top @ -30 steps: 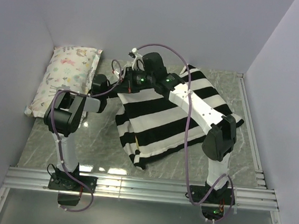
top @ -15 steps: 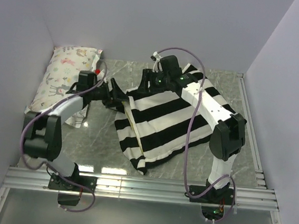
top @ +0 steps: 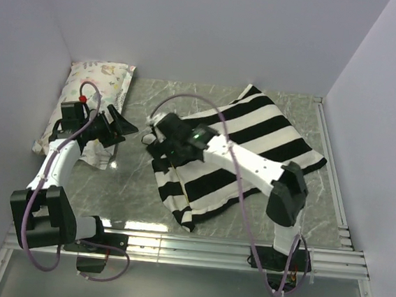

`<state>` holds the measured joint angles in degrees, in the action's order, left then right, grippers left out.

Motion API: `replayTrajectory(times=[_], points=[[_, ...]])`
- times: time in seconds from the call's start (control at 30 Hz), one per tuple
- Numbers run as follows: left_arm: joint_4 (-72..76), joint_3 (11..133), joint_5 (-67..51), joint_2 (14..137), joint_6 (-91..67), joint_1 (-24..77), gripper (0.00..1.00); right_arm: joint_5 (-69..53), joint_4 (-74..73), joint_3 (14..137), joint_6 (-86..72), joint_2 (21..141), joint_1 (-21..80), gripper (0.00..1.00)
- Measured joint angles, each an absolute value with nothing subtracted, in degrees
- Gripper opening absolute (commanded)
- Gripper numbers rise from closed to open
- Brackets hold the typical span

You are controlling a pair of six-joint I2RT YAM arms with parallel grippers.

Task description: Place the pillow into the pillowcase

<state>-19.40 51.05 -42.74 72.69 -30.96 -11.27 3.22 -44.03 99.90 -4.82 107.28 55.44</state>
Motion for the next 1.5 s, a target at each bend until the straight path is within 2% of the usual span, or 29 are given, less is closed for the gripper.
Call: replayTrajectory(times=[0.13,0.4,0.57,0.83,0.97,1.2,1.23,1.27,1.3,1.33,1.37,1.43,1.5], points=[[-19.40,50.94,-41.23,71.81,-32.18,-13.19,0.91,7.79,-46.11,100.88,-4.36,113.43,60.75,0.99],[-17.08,51.55,-40.62,72.66,-35.16,-13.58,0.91,19.09,-46.22,102.43,-4.54,122.72,60.53,0.99],[-14.68,50.85,-40.62,73.32,-36.27,-13.58,0.91,23.88,-46.13,102.43,-3.09,120.95,61.17,1.00],[-13.08,50.59,-40.66,73.32,-36.14,-13.61,0.92,30.65,-45.08,101.16,1.15,111.35,62.57,1.00],[-12.36,50.33,-40.66,73.21,-36.12,-13.67,0.93,28.21,-45.32,101.25,0.38,113.36,61.73,1.00],[-11.57,47.66,-40.62,72.14,-35.99,-13.72,0.93,19.16,-46.83,101.91,-2.83,124.53,57.28,1.00],[-11.53,47.22,-40.62,72.07,-35.97,-13.69,0.92,18.61,-47.00,102.19,-2.94,125.21,56.71,0.97],[-11.42,46.78,-40.62,72.05,-35.97,-13.69,0.91,18.11,-47.09,102.61,-3.03,125.71,56.40,0.78],[-11.40,46.48,-40.62,72.05,-35.97,-13.69,0.91,17.74,-47.29,103.11,-2.85,125.84,56.18,0.66],[-11.42,46.00,-40.62,72.05,-35.94,-13.69,0.89,17.54,-47.62,103.66,-2.98,125.84,55.92,0.37],[-11.42,45.56,-40.64,72.05,-35.94,-13.69,0.88,17.30,-47.99,104.25,-2.94,125.82,55.64,0.23],[-11.38,44.77,-40.66,72.07,-35.73,-13.69,0.83,16.10,-49.63,106.15,-3.11,125.82,54.46,0.03],[-11.35,44.05,-40.88,72.10,-35.48,-13.67,0.81,13.32,-50.78,108.14,-3.44,125.62,52.77,0.00]])
